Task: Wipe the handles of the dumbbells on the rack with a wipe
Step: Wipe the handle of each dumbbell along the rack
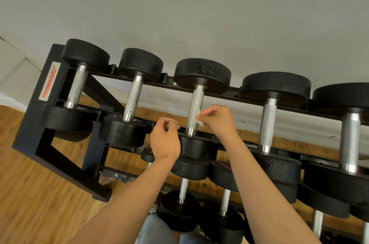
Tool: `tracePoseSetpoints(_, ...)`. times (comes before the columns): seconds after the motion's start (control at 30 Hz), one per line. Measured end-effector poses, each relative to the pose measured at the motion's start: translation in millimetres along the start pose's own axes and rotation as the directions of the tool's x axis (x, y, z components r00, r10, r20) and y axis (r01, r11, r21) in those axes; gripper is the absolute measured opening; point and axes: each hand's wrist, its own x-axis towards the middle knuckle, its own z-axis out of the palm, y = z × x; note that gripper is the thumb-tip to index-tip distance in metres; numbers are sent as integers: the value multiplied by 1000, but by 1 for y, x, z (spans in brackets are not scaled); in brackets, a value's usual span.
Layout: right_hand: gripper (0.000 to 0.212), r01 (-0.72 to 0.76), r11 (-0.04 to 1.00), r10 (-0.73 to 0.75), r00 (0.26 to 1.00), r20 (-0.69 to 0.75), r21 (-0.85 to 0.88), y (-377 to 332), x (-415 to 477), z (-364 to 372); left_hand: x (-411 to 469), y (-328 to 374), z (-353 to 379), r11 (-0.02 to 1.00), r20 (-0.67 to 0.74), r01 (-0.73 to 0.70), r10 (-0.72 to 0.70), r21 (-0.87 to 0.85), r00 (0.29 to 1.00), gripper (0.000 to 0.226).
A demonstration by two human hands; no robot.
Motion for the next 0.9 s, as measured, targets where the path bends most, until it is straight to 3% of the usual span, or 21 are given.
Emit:
tracePoseSetpoints(0.2, 9, -67, 997, 65, 994, 83, 28, 12, -20, 2, 1, -1, 0, 1000, -3, -5, 5, -15, 1000, 17)
tracePoseSetpoints(0.4, 8, -112, 987, 111, 994, 16, 118, 2, -12, 3, 0, 0, 0, 1000, -5, -4, 4, -12, 1000, 17)
tracePoseSetpoints(0.57, 24, -128, 983, 113, 987, 114, 131, 5, -26, -1, 1, 0, 1, 1000, -13, -3, 3, -13, 1000, 17)
tracePoseSetpoints(0.77, 18, -44, 988, 61, 992, -112, 150, -7, -7, 9, 1, -1, 0, 1000, 0, -2, 2, -19, 1000, 19)
tracePoseSetpoints(0.9, 20, -105, 984, 113, 992, -47, 145, -5, -11, 6, 2, -1, 0, 1000, 2, -11, 11, -7, 1000, 18)
